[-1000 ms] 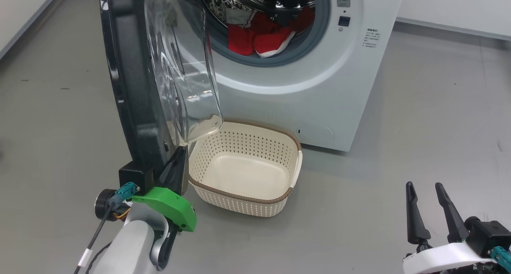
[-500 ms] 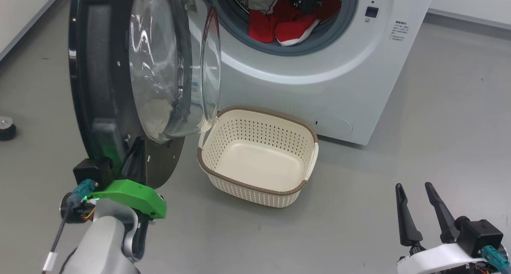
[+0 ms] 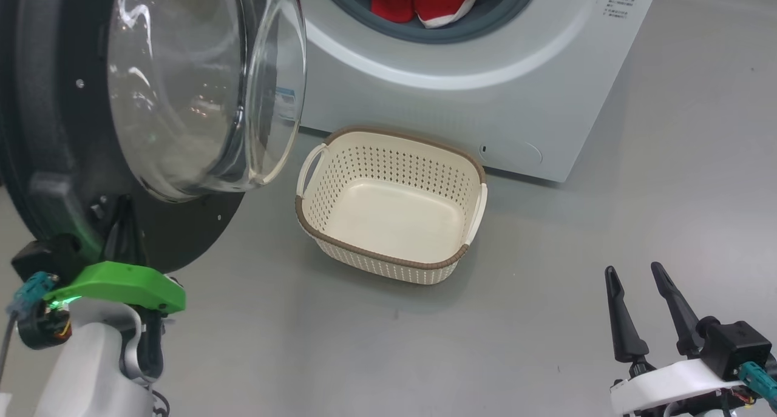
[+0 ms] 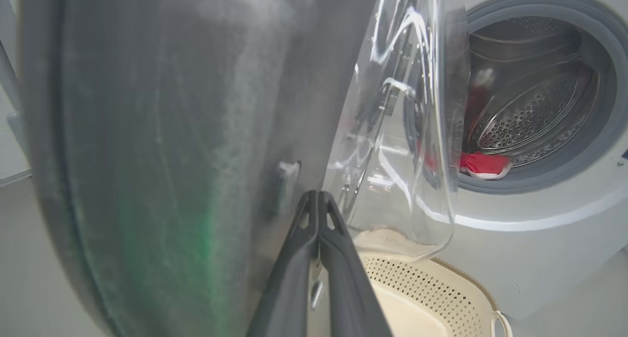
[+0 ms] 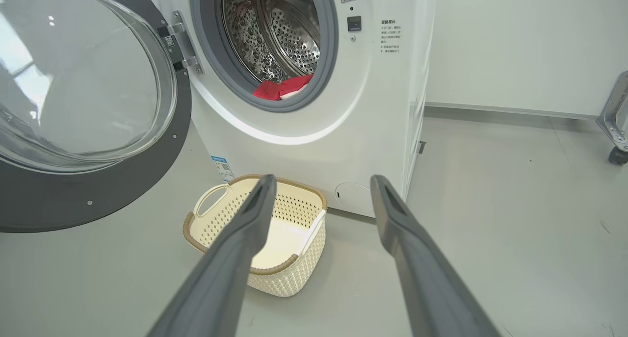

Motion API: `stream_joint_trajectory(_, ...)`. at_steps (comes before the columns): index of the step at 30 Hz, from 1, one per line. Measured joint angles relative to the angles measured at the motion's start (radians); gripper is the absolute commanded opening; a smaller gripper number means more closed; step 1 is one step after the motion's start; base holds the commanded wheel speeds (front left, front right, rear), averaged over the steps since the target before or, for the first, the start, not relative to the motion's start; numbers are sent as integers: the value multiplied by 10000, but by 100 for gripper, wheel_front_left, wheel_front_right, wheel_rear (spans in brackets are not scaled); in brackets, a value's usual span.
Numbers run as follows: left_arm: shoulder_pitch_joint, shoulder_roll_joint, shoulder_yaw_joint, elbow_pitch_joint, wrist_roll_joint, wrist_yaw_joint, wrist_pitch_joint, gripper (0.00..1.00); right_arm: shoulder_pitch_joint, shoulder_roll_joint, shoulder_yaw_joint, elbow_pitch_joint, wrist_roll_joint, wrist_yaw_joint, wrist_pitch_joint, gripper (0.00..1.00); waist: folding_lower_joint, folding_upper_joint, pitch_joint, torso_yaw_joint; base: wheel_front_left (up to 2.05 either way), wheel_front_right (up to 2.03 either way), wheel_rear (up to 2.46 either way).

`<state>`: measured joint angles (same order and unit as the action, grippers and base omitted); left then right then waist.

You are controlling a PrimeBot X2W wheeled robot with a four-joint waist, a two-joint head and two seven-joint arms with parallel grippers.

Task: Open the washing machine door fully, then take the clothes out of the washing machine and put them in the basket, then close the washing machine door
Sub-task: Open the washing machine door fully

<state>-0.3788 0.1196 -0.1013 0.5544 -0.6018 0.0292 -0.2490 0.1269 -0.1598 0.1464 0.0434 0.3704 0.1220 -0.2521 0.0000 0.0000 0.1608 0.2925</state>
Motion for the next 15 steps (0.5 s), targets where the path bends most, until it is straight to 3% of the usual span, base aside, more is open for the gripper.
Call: stream_joint_trajectory(15, -686, 815, 1555, -198, -616, 98, 0, 0, -600, -468, 2, -249, -79, 0, 0, 100, 0, 0, 1367, -95, 0, 0, 0)
